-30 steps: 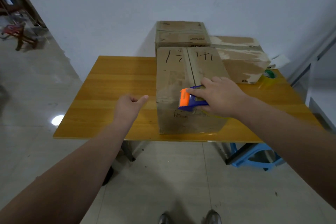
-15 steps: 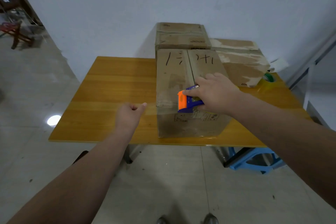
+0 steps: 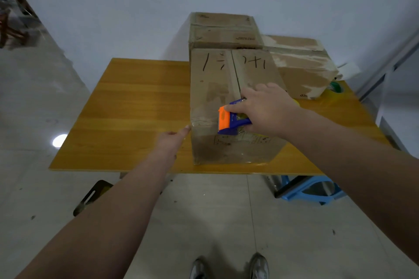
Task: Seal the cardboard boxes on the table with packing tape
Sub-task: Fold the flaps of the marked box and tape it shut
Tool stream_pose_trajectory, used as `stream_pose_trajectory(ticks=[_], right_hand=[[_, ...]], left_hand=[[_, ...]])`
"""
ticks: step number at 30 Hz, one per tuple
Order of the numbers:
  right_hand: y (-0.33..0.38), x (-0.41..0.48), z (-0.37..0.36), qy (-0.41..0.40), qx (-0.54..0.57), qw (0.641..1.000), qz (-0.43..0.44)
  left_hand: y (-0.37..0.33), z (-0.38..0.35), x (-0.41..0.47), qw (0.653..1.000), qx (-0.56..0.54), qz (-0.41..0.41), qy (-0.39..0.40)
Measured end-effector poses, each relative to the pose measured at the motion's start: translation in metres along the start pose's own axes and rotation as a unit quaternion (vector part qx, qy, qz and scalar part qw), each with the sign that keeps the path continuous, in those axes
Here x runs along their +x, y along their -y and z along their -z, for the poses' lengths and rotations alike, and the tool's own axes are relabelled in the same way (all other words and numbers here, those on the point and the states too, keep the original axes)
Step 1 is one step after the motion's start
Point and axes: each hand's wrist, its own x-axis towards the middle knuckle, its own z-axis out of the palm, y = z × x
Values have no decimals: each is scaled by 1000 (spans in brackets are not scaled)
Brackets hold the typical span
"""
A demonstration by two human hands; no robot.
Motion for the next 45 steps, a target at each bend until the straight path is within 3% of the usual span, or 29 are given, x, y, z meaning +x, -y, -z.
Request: stream_pose_trajectory(ticks=[9, 11, 13, 15, 16, 18, 20, 26, 27, 29, 31, 33, 36, 39, 42, 45], right_hand=[[2, -2, 4, 1, -11, 1000, 0], [2, -3, 4, 4, -6, 1000, -3], [4, -3, 4, -3, -11, 1000, -6], [5, -3, 2, -10, -15, 1000, -10], [6, -4, 1, -13, -15, 1000, -12], [7, -5, 0, -16, -13, 1000, -17], [8, -6, -1, -16, -12, 1000, -23], [12, -7, 0, -14, -13, 999, -37], [13, -9, -1, -18, -13, 999, -39], [13, -12, -2, -26, -13, 999, -41], [13, -12, -2, -27, -12, 999, -40], [13, -12, -1, -24, -6, 999, -35], [10, -10, 2, -21, 6, 999, -28], [7, -9, 3, -17, 13, 999, -25], [6, -6, 2, -13, 14, 1000, -19], [5, -4, 2, -11, 12, 1000, -17]], left_hand=[[3, 6, 2, 993, 62, 60, 80], [14, 7, 2, 987, 140, 62, 52], [25, 5, 2, 986, 165, -8, -29], [28, 0, -5, 989, 18, -123, -76], [27, -4, -10, 984, -73, -154, -57], [24, -16, -23, 963, -216, -152, 47], [28, -27, -28, 947, -262, -136, 125], [52, -30, -16, 994, -32, -15, 104], [53, -26, -14, 996, -4, -17, 93], [51, -14, -9, 987, 41, -138, 74], [40, 2, 1, 930, 136, -330, 82], [24, 13, 8, 846, 270, -449, 98], [5, 18, 15, 726, 449, -519, 53], [-11, 19, 21, 642, 534, -549, 13], [-24, 16, 27, 594, 592, -544, 5], [-24, 11, 29, 587, 608, -535, 3]])
